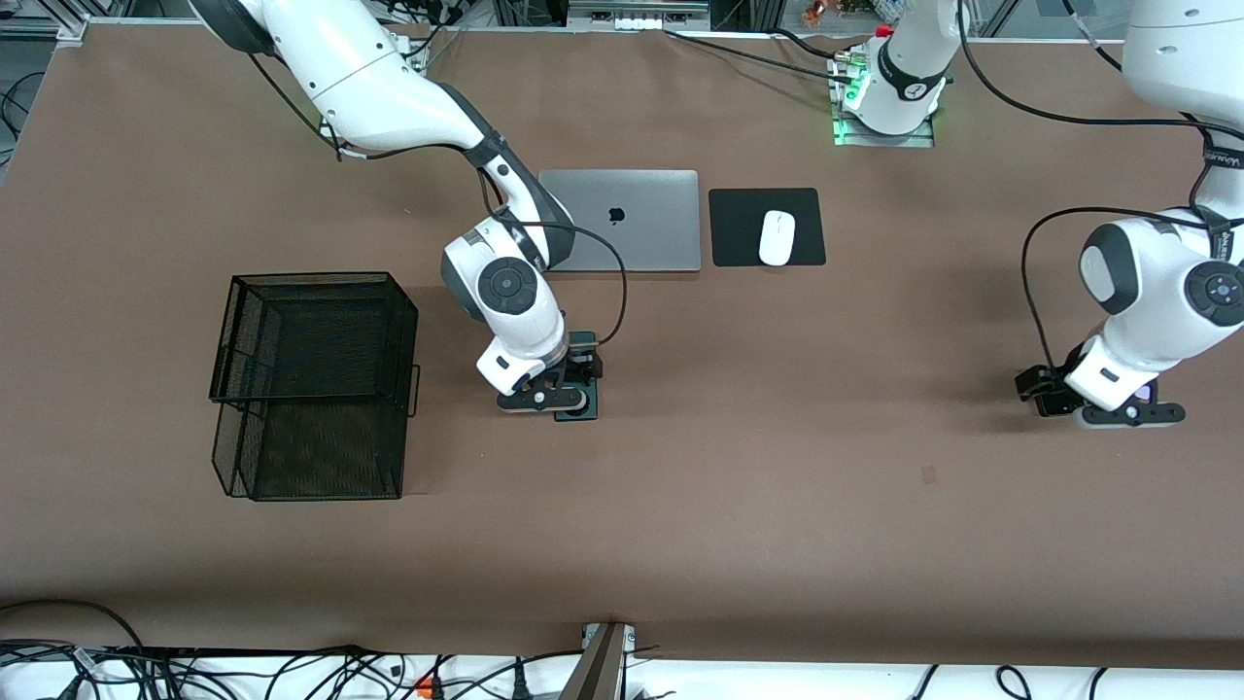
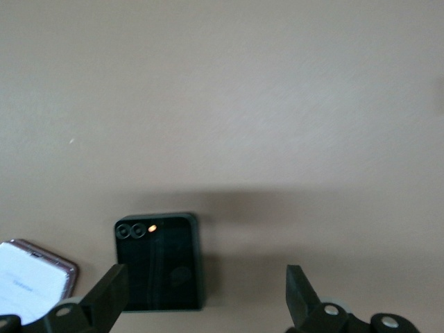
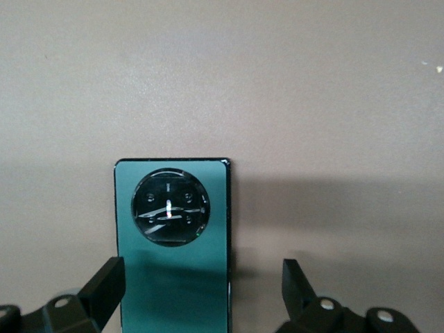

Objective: Place phones with both arms
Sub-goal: 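Grasp the teal phone with the right gripper while the left gripper reaches the flip phone, then lift the teal phone with the right gripper while the left gripper grasps the flip phone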

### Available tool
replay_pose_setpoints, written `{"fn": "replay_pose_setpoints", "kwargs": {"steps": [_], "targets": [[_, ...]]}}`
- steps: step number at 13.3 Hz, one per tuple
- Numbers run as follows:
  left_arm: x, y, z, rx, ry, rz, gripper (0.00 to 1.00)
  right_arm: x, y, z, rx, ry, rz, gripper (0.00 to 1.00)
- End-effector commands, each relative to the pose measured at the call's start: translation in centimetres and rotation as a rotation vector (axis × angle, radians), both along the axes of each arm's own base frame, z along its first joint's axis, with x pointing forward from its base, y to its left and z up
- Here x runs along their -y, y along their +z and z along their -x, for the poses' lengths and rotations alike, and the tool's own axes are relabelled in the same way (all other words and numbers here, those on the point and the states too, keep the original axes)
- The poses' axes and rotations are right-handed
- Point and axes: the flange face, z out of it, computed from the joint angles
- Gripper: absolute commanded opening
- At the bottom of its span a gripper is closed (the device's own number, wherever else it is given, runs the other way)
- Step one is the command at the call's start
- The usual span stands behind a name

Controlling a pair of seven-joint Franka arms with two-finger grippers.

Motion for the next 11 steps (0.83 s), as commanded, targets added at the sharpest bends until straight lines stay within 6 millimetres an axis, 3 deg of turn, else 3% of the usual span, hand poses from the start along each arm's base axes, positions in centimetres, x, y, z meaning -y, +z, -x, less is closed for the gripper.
{"fn": "replay_pose_setpoints", "kwargs": {"steps": [1, 5, 11], "targets": [[-2.0, -1.6, 1.2, 0.000, -0.049, 0.041, 1.00, -0.4, -0.6, -0.4, 0.028, 0.039, -0.008, 1.00], [-7.0, -5.7, 2.8, 0.073, -0.051, 0.197, 1.00, -0.9, -1.4, -0.3, 0.033, 0.006, -0.053, 1.00], [-7.8, -7.1, 2.9, 0.096, -0.035, 0.204, 1.00, -1.2, -1.9, -0.1, 0.030, 0.005, -0.060, 1.00]]}}
